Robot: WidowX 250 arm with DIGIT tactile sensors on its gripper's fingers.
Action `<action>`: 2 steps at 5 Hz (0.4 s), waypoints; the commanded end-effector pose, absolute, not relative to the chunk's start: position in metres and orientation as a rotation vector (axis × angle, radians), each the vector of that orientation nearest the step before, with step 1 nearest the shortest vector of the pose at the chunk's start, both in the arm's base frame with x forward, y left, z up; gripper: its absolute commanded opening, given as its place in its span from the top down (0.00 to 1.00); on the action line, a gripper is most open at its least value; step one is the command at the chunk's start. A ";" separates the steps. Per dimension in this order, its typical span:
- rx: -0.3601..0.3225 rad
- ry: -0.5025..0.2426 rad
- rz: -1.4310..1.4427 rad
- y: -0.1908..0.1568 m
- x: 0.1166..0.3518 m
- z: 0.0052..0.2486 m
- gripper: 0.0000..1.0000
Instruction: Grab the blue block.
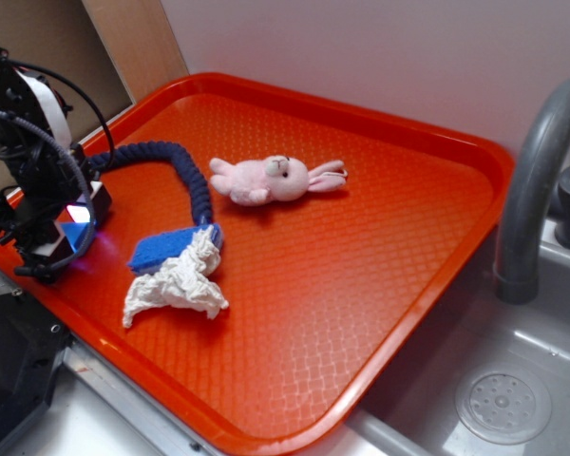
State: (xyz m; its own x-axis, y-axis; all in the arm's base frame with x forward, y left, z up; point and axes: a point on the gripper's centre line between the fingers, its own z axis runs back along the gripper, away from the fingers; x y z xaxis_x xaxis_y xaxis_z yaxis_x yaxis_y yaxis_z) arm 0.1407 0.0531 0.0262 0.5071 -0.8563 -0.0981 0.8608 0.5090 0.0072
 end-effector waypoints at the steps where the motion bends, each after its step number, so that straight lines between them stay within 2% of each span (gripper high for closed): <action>1: 0.141 0.118 -0.552 0.029 0.178 0.120 1.00; 2: 0.121 0.129 -0.366 0.008 0.188 0.163 1.00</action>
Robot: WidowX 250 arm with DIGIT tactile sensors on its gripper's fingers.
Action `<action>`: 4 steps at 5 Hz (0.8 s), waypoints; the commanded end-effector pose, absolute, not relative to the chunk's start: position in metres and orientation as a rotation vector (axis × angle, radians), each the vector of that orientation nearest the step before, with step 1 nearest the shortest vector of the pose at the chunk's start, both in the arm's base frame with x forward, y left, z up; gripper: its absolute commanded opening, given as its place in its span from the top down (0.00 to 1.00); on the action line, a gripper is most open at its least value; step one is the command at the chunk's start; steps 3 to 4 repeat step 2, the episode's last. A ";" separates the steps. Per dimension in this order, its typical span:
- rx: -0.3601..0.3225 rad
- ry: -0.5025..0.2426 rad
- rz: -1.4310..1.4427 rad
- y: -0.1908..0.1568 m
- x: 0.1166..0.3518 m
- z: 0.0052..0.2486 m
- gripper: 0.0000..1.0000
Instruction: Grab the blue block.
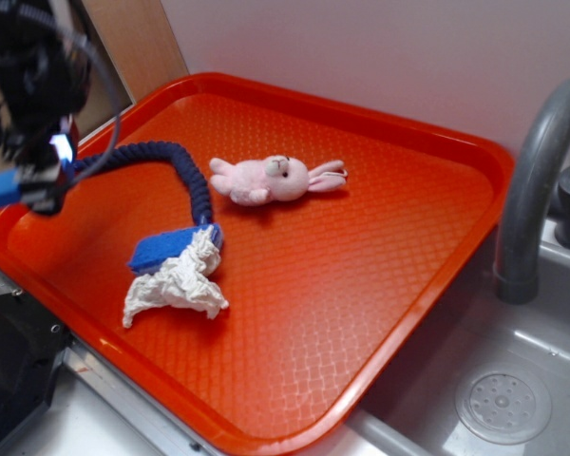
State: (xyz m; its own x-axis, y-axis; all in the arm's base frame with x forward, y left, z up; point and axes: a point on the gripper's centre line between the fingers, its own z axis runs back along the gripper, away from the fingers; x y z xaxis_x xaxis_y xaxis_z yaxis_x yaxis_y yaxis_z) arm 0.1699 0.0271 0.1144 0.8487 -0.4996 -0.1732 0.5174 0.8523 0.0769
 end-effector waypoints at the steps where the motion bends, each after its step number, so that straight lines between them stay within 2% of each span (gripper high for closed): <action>1: 0.051 0.068 -0.268 -0.017 0.190 0.208 1.00; 2: 0.009 0.021 -0.252 -0.032 0.193 0.230 1.00; 4: 0.009 0.021 -0.252 -0.032 0.193 0.230 1.00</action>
